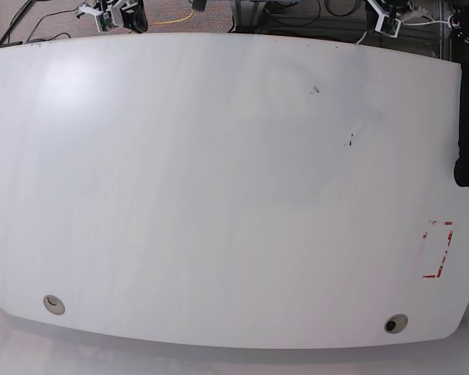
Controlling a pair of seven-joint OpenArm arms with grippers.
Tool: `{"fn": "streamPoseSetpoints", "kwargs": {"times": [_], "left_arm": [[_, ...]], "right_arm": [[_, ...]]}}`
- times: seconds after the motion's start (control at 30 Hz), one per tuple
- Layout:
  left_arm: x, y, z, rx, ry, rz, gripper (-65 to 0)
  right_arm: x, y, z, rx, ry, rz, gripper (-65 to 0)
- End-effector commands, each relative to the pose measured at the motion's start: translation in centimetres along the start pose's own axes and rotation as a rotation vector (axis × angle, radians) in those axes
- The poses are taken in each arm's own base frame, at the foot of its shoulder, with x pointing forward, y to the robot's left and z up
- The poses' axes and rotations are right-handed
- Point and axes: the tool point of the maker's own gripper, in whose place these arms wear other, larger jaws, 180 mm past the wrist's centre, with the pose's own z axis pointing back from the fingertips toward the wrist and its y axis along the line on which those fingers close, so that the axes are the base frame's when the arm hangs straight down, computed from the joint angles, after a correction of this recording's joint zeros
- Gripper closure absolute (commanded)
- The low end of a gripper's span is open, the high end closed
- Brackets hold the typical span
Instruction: Layout the t-shirt on the table in an organized manner, then fold the t-shirt properly
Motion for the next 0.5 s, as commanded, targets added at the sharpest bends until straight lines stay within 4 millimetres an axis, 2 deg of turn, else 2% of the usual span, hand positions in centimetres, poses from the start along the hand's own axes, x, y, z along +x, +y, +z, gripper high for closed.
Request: {"fn": "streamPoseSetpoints", "kwargs": {"times": [0.0,0.1,0.17,0.3,0.4,0.47], "left_arm": [[-1.2,-0.9,1.7,-0.008,0.018,0.047,0.0],[-2.5,-1.8,2.5,-0.013,0.055,0.083,0.0],[-4.3,-2.6,3.3,-0.020,0.104,0.112,0.0],[-5.7,-3.2,4.2,-0.030,0.148,0.124,0.0],[-7.0,-3.5,4.8,-0.037,0.186,0.133,0.0],[-8.0,-3.8,4.8,-0.044,0.212,0.145,0.0]], "right_arm": [[-0.6,0.5,1.2,0.011,0.010,-0.014,-2.9],[-1.8,0.7,1.8,0.014,0.045,-0.029,-2.9],[-3.0,1.0,2.4,0.016,0.080,-0.045,-2.9],[-4.9,1.3,3.2,0.018,0.132,-0.070,-2.9],[-6.9,1.5,3.8,0.019,0.182,-0.103,-2.9],[-8.9,1.9,4.2,0.025,0.227,-0.141,-2.9]]}}
